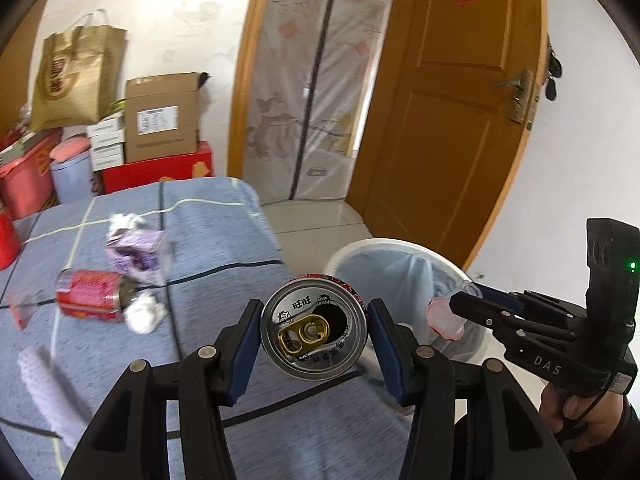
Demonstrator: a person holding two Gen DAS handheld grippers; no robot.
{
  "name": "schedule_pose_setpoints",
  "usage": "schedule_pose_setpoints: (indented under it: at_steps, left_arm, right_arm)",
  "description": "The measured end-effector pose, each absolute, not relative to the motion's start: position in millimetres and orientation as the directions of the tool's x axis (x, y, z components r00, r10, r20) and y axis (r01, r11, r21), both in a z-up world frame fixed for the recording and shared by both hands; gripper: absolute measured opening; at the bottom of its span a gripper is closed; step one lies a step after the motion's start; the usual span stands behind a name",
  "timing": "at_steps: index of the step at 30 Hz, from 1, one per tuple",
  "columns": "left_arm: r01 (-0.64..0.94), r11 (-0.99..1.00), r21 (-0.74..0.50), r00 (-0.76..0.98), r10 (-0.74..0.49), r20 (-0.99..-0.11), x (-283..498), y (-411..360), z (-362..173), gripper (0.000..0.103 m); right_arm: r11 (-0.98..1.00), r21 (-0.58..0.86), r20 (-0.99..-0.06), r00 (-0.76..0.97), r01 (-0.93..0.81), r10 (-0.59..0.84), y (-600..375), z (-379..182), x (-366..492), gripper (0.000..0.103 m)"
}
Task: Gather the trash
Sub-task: 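Carry the can and cup over the wastebasket and open both tools to drop them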
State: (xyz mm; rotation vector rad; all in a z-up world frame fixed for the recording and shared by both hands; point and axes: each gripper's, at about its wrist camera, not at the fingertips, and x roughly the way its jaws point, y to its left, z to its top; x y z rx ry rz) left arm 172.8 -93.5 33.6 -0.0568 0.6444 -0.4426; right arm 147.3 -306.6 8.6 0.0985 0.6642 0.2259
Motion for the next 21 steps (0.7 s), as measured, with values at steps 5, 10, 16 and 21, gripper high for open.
schedule_pose_setpoints:
  at_steps: [5, 10, 16, 21]
  left_arm:
    - [0.422, 0.887, -0.184, 0.684, -0.446, -0.577, 180, -118, 29, 0.053]
    - [0.456, 0.872, -0.179, 0.656, -0.465, -0.594, 190, -141, 21, 0.053]
    - [0.482, 0.859, -0.173, 0.630, -0.477, -0.613, 199, -160, 11, 0.053]
    - [0.493, 0.853, -0.175, 0.606, -0.480, -0.635, 207, -171, -1, 0.053]
  right_arm:
    - [0.975, 0.169, -0.610, 0.763, -0.141, 0.216, -323, 2, 149, 0.029]
    - [0.978, 0.176, -0.619, 0.760, -0.112, 0.198, -337, -5, 151, 0.029]
    - [0.980, 0.180, -0.634, 0.752, -0.084, 0.181, -348, -13, 157, 0.029]
    - [0.981, 0.184, -0.651, 0.739, -0.068, 0.173, -355, -21, 160, 0.029]
